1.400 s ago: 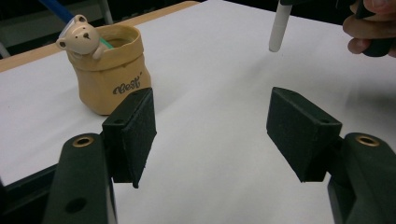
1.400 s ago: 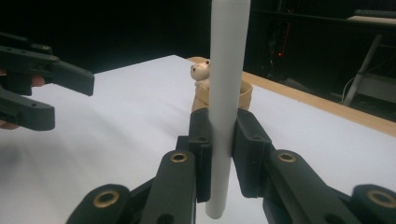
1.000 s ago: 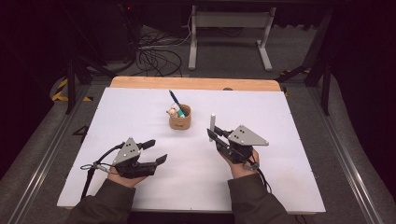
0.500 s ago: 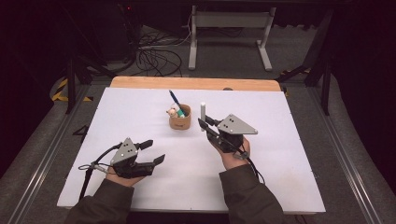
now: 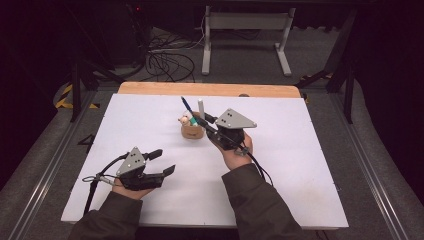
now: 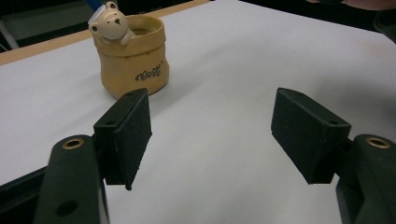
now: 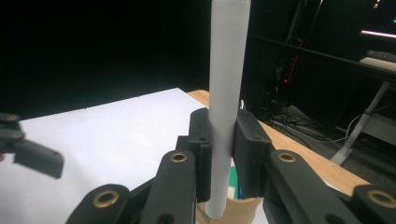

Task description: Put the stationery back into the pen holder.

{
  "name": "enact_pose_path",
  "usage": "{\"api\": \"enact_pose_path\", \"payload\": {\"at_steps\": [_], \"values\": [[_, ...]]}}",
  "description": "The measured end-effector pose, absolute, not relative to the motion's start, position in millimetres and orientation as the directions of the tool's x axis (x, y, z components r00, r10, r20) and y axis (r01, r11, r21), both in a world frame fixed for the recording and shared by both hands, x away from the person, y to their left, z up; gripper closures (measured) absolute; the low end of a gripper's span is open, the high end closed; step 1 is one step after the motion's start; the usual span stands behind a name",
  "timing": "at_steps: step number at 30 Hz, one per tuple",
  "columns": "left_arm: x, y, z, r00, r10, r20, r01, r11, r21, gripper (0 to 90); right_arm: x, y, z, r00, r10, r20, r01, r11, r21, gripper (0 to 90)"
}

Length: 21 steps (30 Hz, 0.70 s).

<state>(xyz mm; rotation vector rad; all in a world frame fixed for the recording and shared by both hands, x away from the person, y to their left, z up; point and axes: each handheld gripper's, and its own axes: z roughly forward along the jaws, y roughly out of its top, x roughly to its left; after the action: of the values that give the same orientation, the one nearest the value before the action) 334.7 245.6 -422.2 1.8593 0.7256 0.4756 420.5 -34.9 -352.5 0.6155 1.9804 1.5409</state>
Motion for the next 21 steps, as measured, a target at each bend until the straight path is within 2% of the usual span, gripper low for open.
{"api": "enact_pose_path", "payload": {"at_steps": [21], "values": [[337,249,-424,0.736,0.677,-0.009,0.264,-0.275,0.925,28.2,487,-15,-398,-0.697,0.702,-0.147,0.02,0.224,0.974,78.9]]}}
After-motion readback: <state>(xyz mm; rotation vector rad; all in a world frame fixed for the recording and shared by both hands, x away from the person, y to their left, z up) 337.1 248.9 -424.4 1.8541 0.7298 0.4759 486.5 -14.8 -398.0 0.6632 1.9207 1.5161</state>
